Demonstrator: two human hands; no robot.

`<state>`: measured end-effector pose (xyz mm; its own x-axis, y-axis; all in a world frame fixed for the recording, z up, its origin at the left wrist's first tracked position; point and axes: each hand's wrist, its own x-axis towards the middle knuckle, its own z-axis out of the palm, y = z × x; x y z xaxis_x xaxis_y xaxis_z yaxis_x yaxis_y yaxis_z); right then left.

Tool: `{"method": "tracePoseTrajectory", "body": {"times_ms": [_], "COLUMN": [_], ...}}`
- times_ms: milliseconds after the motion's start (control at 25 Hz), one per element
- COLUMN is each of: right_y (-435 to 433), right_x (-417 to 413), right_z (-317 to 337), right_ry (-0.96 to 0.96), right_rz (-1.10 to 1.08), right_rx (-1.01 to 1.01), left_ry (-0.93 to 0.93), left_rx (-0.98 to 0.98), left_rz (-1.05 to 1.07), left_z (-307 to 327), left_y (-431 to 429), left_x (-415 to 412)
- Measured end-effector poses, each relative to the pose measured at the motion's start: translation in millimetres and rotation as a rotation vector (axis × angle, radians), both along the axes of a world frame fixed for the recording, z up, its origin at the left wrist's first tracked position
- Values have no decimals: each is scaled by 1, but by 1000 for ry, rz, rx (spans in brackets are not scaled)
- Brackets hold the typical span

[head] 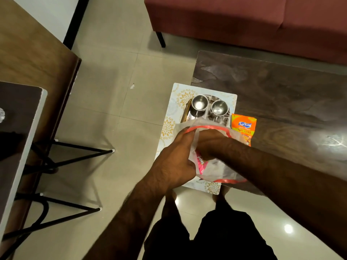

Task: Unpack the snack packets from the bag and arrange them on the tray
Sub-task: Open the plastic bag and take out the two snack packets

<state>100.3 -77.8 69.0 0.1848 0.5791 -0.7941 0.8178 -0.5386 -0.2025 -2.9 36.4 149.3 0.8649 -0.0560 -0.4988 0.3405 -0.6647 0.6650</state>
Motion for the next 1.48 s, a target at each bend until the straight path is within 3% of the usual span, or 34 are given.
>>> {"method": "tracePoseTrajectory", "body": {"times_ms": [120, 320, 480, 600, 680, 760, 920, 1240, 1360, 1480], "right_y": [-8, -29, -43, -52, -61, -73, -100, -148, -175, -199], "right_x": [-9, -17, -16, -24, -25, -18, -2, 15, 18, 17], "right_z": [15, 48, 72, 83, 89, 97, 117, 126, 108, 68], "right_ry": [-124, -108, -106, -173, -163, -72, 284, 824, 881, 734], "right_rz": [-91, -255, -364, -350, -358, -399, -614, -1296, -1551, -1791], "right_rx": [-12, 188, 197, 310, 442, 565, 716, 1277, 1335, 1206], "left_ry": [8, 8, -59, -89, -63, -15, 49, 15, 3, 2], "left_rx": [78, 350, 509, 534, 451, 331, 227, 304, 269, 245], "left_rz": [-25, -94, -157, -145, -97, -47, -14, 13, 24, 27], "left_z": [9, 20, 27, 26, 24, 23, 26, 22, 20, 18], "left_y": [-10, -18, -30, -33, -30, -25, -23, -30, -33, -30], "left_x": [0, -1, -7, -11, -12, -13, -15, -18, -17, -14]}}
